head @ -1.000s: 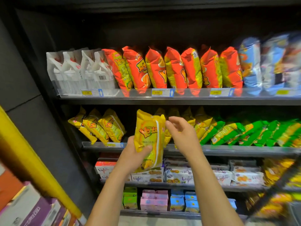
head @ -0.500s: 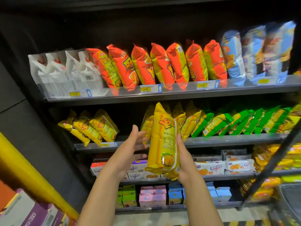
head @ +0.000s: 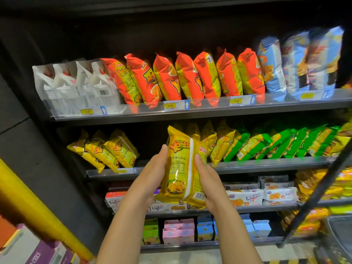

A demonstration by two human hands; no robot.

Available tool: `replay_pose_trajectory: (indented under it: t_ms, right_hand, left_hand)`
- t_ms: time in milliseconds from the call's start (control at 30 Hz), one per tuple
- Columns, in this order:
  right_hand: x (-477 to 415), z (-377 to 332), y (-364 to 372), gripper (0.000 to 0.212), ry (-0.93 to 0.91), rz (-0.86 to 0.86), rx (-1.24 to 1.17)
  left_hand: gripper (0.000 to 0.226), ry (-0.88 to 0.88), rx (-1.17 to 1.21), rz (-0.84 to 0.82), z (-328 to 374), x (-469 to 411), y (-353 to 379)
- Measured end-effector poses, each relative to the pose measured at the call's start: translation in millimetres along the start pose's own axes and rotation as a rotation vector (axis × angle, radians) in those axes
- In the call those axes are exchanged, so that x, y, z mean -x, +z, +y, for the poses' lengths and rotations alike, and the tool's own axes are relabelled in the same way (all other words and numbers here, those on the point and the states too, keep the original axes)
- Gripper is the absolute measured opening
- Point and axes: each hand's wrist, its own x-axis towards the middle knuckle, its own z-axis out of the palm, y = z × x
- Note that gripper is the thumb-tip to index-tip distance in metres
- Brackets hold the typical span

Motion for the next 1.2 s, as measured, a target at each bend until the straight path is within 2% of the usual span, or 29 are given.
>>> replay_pose_trajectory:
  t_ms: [100, 133, 200, 233, 267, 367, 467, 600, 800, 1000, 1200]
  right_hand:
    - [-5.9, 0.0, 1.8, 0.097, 0.018, 0.004, 0.090]
    - [-4.6, -2.9, 3.6, 0.098, 0.025, -0.010, 0.098]
    - [1.4, -13.0, 6.3, 0.076, 0.024, -0.042, 0.038]
    - [1.7, -17.0, 4.6, 0.064, 0.028, -0.048, -0.001]
    - [0.8, -20.7, 0.6, 0.061, 0.026, -0.039, -0.042]
    - [0.0, -31.7, -12.2, 0.074, 0.028, -0.024, -0.172]
    - [-0.2, -36.8, -18.2, 0.075, 0.013, -0.043, -0.196]
    - [1.0, -40.0, -16.1, 0.075, -0.006, -0.061, -0.178]
    - [-0.7, -36.9, -16.3, 0.079, -0.021, -0.102, -0.111]
    - [0.9, -30.9, -18.8, 0.048, -0.142, -0.206, 0.123]
    - [-3.1, -27.0, -34.4, 0.062, -0.275, -0.178, 0.164]
  left_hand:
    - [0.051, 0.007, -0.098, 0.004, -5.8, -5.4, 4.6]
    - [0.058, 0.026, -0.131, 0.030, -8.6, -6.4, 4.9]
    - [0.079, 0.048, -0.126, 0.075, -15.9, -10.3, 2.2]
    - [0.082, 0.041, -0.084, 0.073, -17.9, -10.6, 0.4]
    - [0.078, 0.029, -0.012, 0.051, -16.8, -8.6, -0.8]
    - [0.055, -0.087, 0.334, -0.005, -14.4, -7.5, -5.0]
    - [0.068, -0.108, 0.561, -0.042, -20.8, -11.4, -7.5]
    - [0.070, -0.106, 0.633, -0.059, -24.2, -16.0, -6.4]
    - [0.062, -0.051, 0.521, -0.034, -24.8, -22.4, -3.0]
    - [0.059, 0.228, 0.190, 0.046, -24.0, -24.1, -0.6]
    - [0.063, 0.334, 0.062, -0.032, -28.1, -25.0, -5.8]
